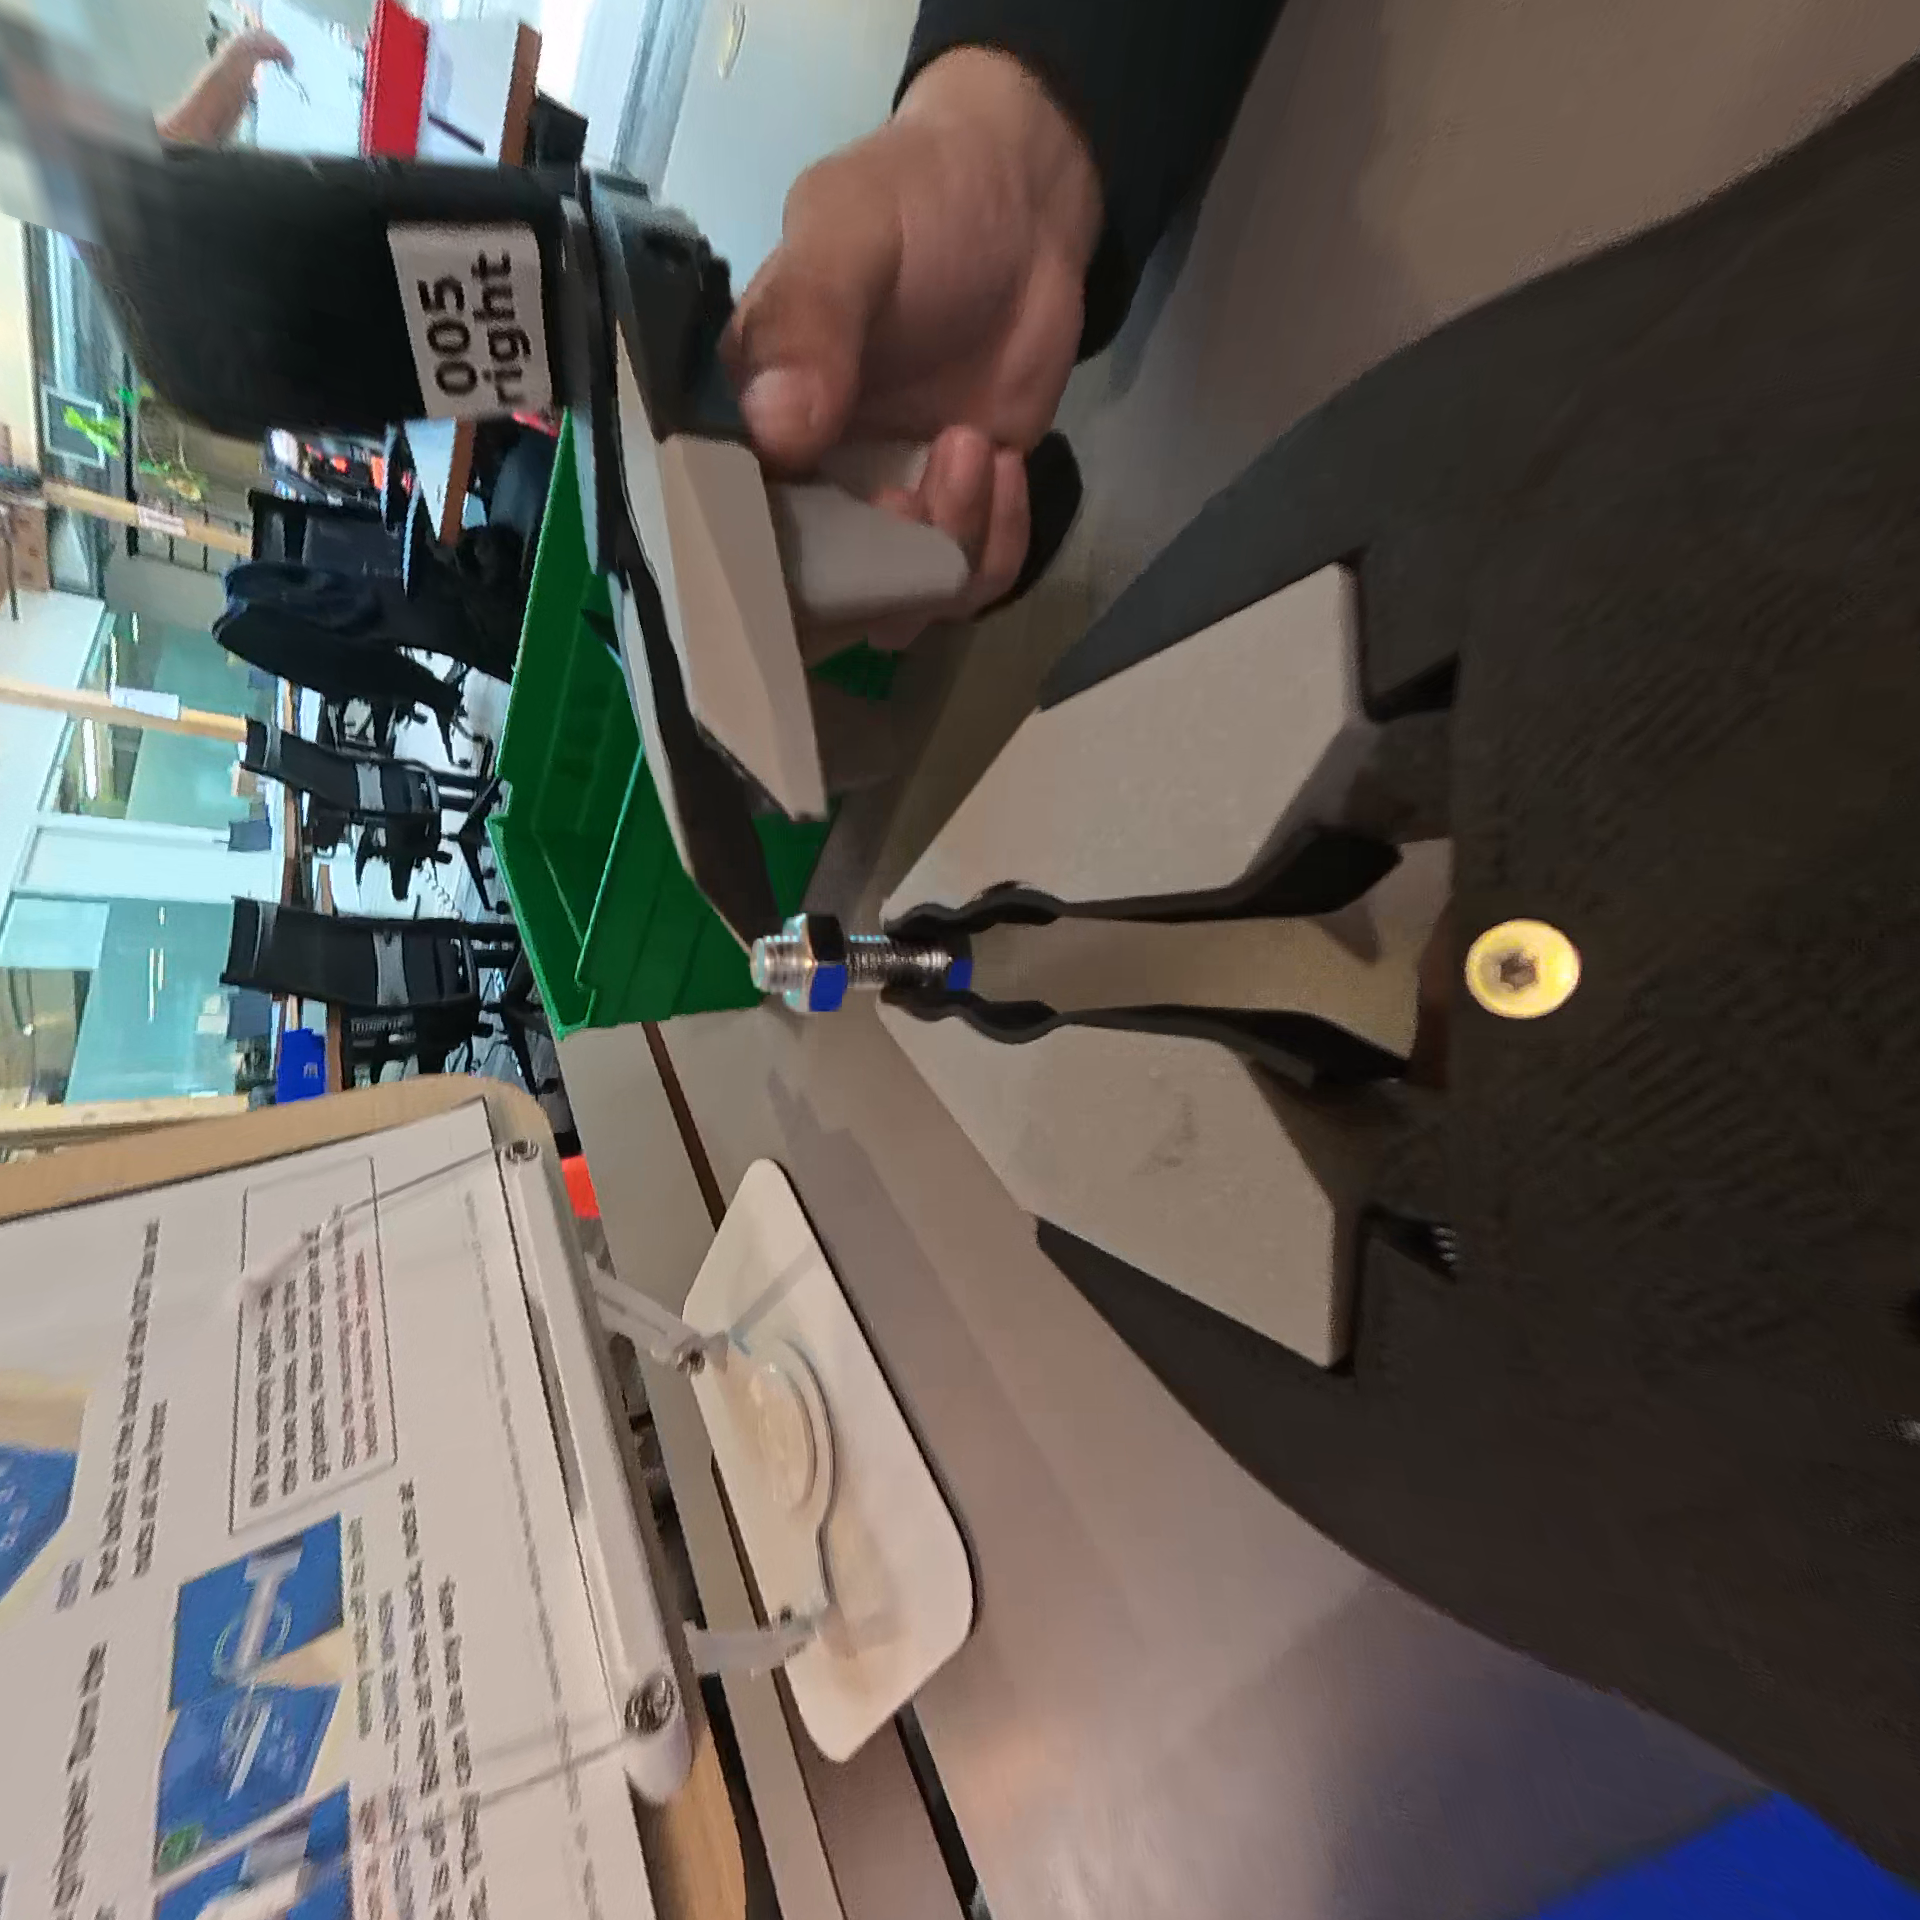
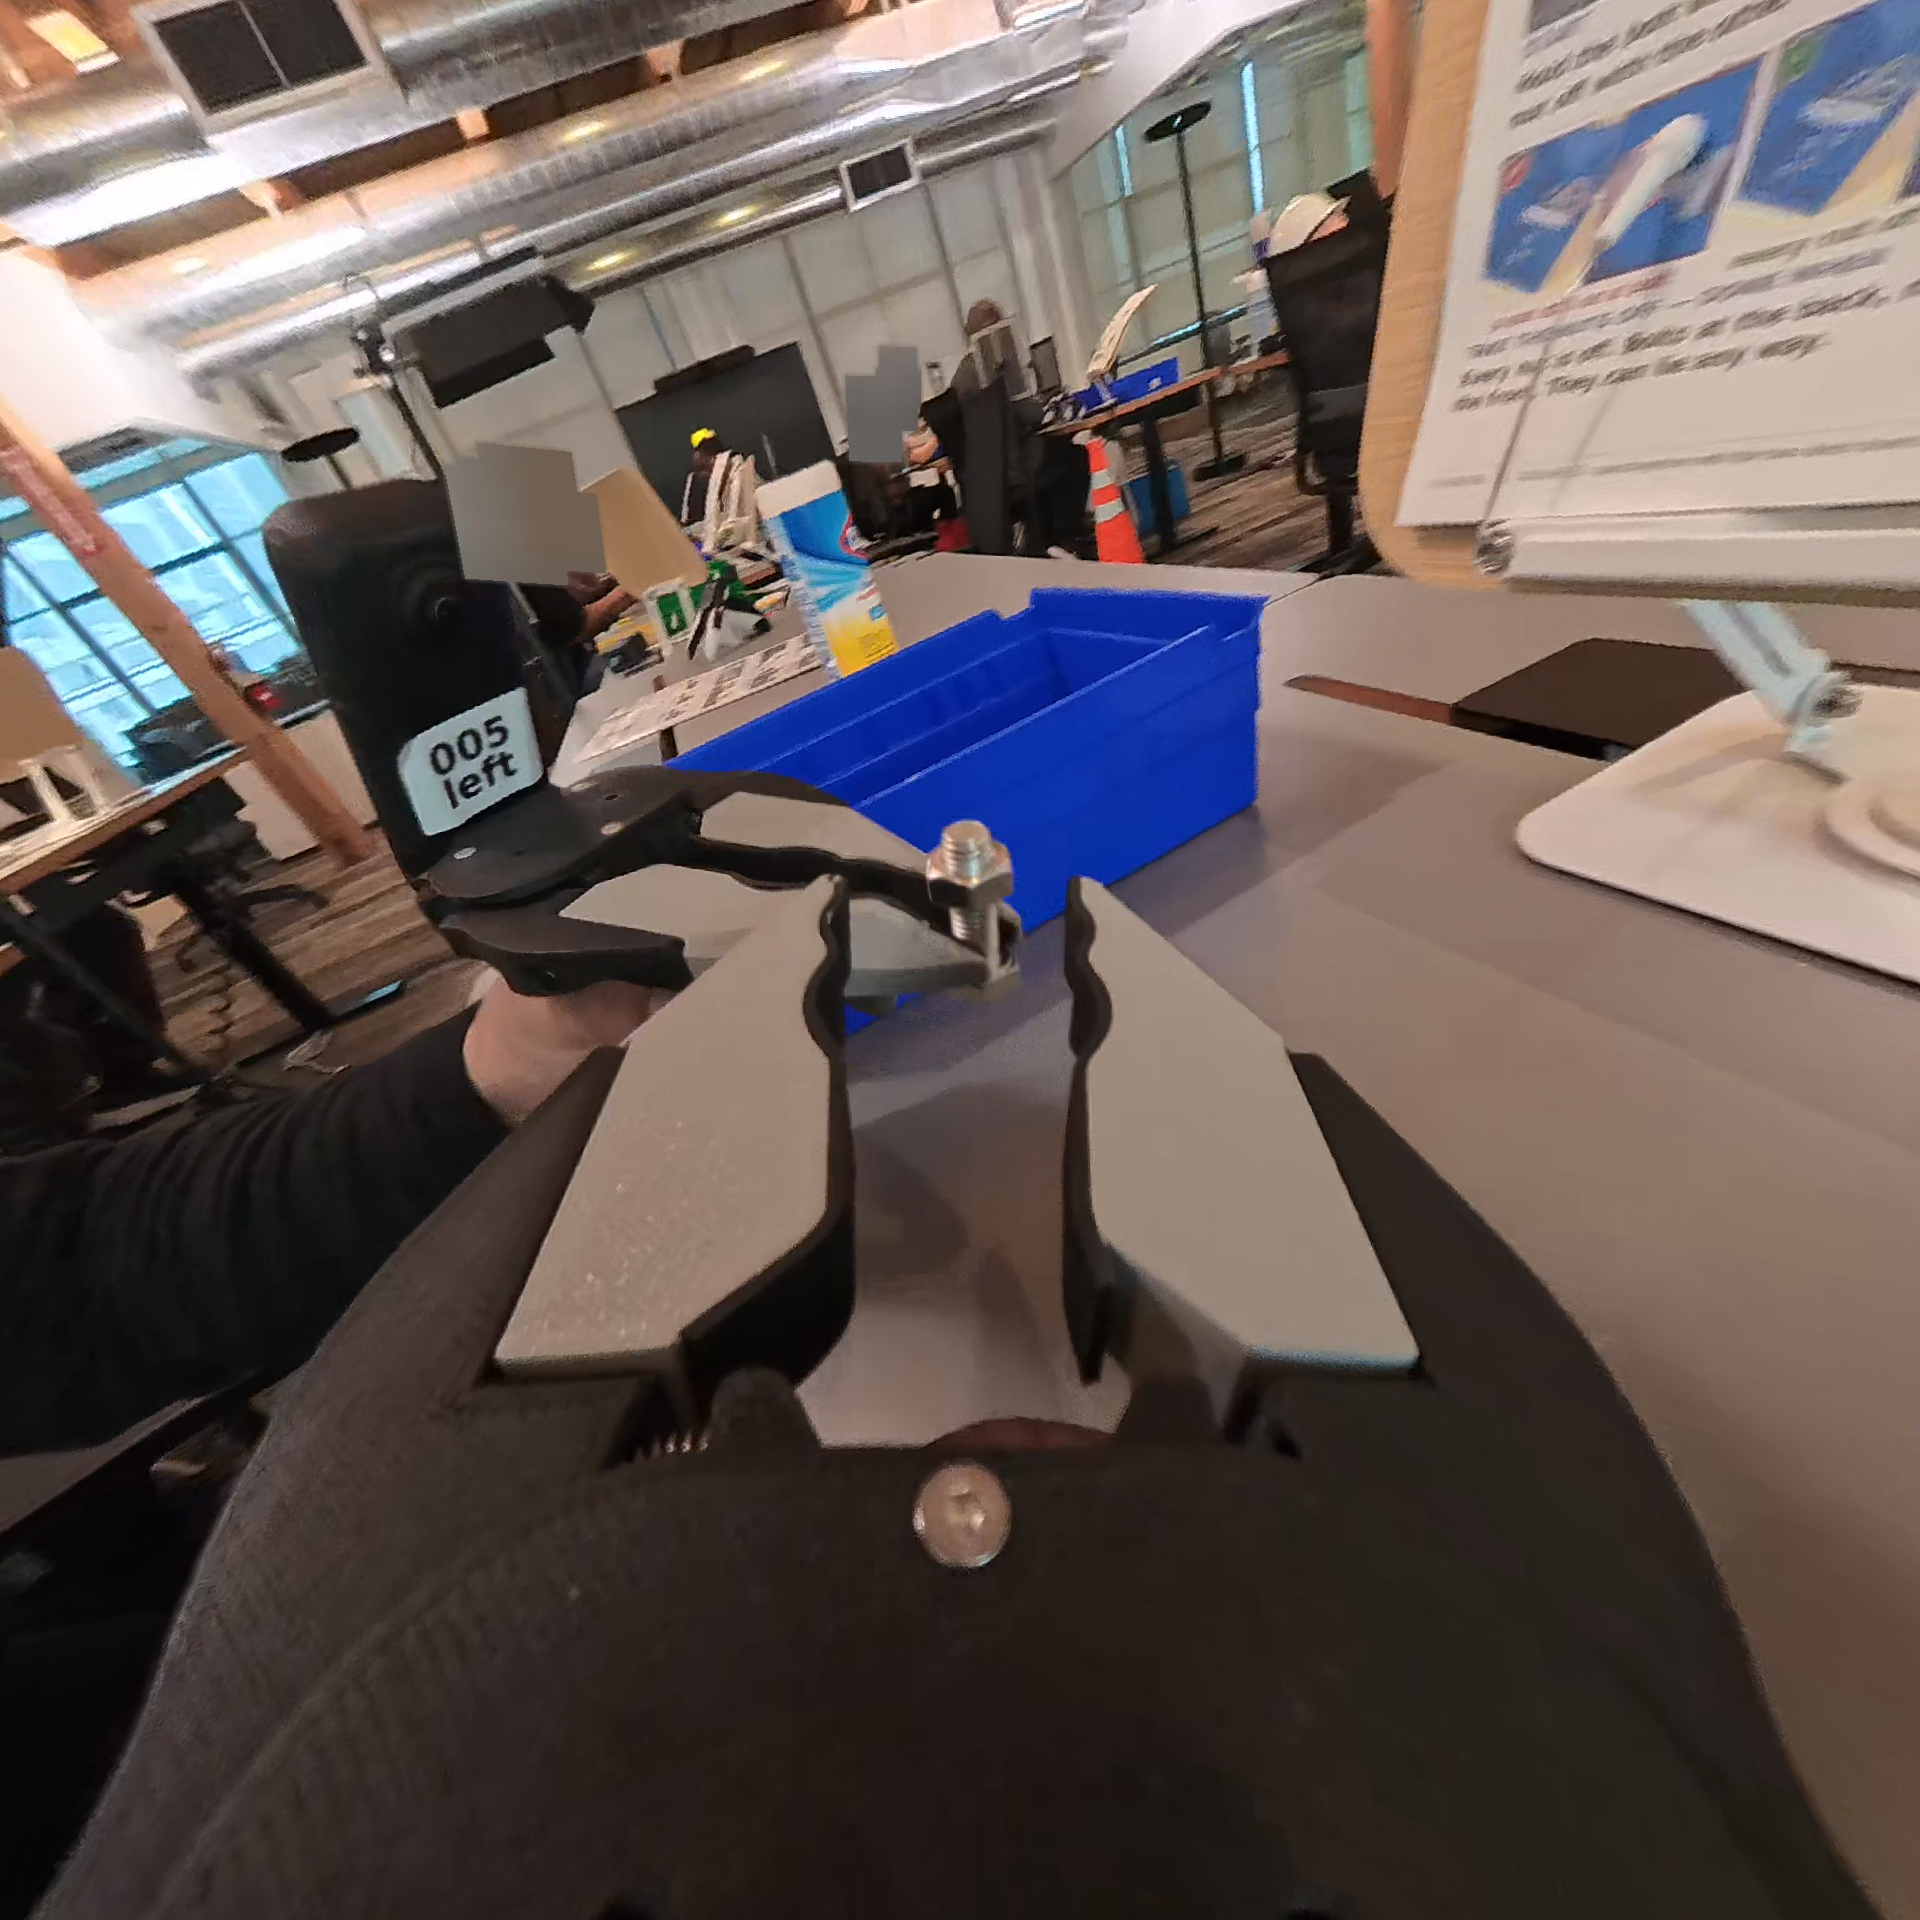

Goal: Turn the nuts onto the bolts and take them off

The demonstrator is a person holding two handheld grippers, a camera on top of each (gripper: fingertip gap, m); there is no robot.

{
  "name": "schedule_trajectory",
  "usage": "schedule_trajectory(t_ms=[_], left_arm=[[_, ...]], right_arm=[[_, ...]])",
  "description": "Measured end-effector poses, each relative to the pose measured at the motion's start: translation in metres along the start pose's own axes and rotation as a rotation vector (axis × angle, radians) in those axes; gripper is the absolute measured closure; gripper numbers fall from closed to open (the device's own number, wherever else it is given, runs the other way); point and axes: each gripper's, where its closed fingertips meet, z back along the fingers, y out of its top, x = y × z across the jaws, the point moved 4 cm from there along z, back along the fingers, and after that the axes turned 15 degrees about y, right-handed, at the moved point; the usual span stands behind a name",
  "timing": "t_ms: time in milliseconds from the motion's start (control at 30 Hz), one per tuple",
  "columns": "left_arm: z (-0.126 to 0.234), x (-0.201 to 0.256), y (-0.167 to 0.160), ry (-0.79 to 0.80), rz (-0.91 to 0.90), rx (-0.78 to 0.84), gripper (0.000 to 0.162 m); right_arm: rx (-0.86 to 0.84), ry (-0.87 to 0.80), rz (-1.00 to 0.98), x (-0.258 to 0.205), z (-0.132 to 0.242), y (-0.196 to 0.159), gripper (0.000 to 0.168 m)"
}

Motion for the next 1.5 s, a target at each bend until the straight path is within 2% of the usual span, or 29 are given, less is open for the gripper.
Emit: schedule_trajectory(t_ms=[167, 300, 533, 600, 700, 800, 967, 1067, 1167, 1267, 1400, 1500], left_arm=[[0.000, 0.006, 0.001, -0.046, 0.035, 0.002, 0.156], [0.000, 0.025, -0.001, -0.097, -0.002, -0.004, 0.156], [-0.001, -0.005, -0.003, 0.036, -0.012, -0.014, 0.156], [-0.002, 0.002, -0.003, -0.009, 0.010, -0.013, 0.156], [0.000, 0.025, -0.002, -0.102, 0.017, -0.009, 0.156], [0.003, 0.029, 0.005, -0.095, 0.012, 0.020, 0.155], [0.003, 0.000, 0.003, 0.011, -0.003, 0.009, 0.156], [0.001, 0.015, 0.000, -0.067, 0.022, -0.003, 0.156], [0.001, 0.040, -0.003, -0.153, 0.011, -0.018, 0.156], [0.002, 0.031, 0.002, -0.154, 0.086, -0.005, 0.156], [0.003, 0.001, 0.002, -0.041, 0.058, 0.003, 0.156], [0.002, 0.005, 0.000, -0.052, 0.048, -0.009, 0.156]], right_arm=[[-0.005, 0.023, -0.009, -0.004, -0.004, -0.002, 0.139], [-0.026, 0.047, -0.014, -0.011, -0.017, -0.008, 0.127], [-0.012, -0.024, -0.002, -0.006, -0.006, 0.000, 0.122], [-0.013, 0.009, -0.012, -0.010, -0.011, -0.002, 0.123], [-0.015, 0.034, -0.027, -0.015, -0.020, -0.005, 0.111], [0.002, 0.031, -0.036, -0.015, -0.018, -0.002, 0.113], [0.006, -0.051, 0.015, -0.007, -0.006, 0.004, 0.116], [-0.029, 0.000, 0.004, -0.014, -0.017, -0.004, 0.119], [-0.057, 0.055, 0.006, -0.023, -0.028, -0.011, 0.102], [-0.020, 0.026, 0.002, -0.021, -0.021, -0.002, 0.110], [0.012, 0.009, -0.009, -0.015, -0.009, 0.005, 0.112], [0.008, 0.022, -0.016, -0.015, -0.010, 0.004, 0.116]])
